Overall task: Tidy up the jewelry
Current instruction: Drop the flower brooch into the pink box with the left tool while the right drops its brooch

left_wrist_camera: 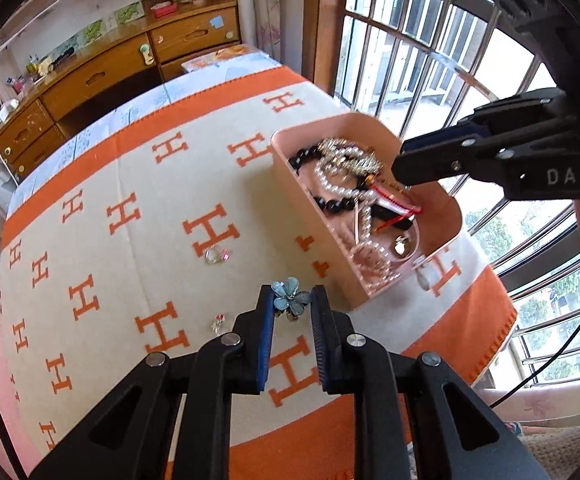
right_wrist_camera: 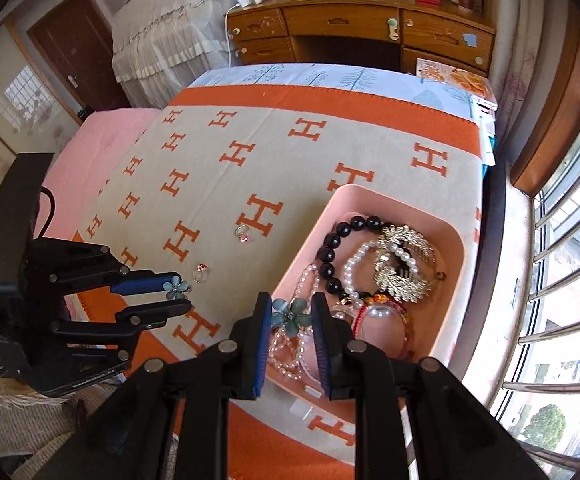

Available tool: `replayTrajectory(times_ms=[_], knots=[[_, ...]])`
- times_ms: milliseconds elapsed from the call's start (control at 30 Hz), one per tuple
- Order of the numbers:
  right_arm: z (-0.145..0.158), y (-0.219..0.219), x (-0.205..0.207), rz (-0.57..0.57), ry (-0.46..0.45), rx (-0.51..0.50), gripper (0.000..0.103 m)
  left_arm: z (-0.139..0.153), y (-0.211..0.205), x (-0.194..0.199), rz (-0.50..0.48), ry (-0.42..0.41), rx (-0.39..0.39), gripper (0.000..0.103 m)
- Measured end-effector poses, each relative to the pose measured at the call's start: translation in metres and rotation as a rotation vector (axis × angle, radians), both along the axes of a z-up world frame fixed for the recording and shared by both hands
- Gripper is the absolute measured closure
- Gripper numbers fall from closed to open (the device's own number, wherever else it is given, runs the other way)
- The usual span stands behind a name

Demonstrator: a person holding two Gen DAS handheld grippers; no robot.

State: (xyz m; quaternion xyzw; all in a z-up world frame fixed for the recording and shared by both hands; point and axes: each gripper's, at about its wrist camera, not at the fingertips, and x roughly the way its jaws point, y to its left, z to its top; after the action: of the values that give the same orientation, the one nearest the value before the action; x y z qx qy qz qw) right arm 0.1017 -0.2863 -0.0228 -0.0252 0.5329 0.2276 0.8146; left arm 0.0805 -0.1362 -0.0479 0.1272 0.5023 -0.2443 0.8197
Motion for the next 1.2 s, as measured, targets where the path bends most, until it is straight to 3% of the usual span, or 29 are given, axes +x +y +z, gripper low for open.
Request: replayTrajectory(times_ms=[200, 433, 733, 1100, 1200], knots=[[-0.002, -0.029, 0.0, -0.126, 0.007, -0.005, 0.083, 0.032, -0.04, 0.01, -0.061, -0.032, -0.082, 0.087], [-0.032, -0.046, 0.011, -0.203, 0.096, 0.005, 0.083, 0.025, -0.072, 0.036, -0.054, 0.054, -0.197, 0.087], [-0.042, -0.061, 0.016, -0.275, 0.094, 0.099, 0.078, 0.007, -0.084, 0.064, -0.017, 0.094, -0.205, 0.087], [-0.046, -0.068, 0.015, -0.306, 0.099, 0.104, 0.077, -0.024, -0.081, 0.1, 0.061, 0.128, -0.147, 0.087], [-0.047, -0.067, 0.015, -0.308, 0.1, 0.1, 0.077, -0.027, -0.079, 0.104, 0.058, 0.117, -0.137, 0.08]])
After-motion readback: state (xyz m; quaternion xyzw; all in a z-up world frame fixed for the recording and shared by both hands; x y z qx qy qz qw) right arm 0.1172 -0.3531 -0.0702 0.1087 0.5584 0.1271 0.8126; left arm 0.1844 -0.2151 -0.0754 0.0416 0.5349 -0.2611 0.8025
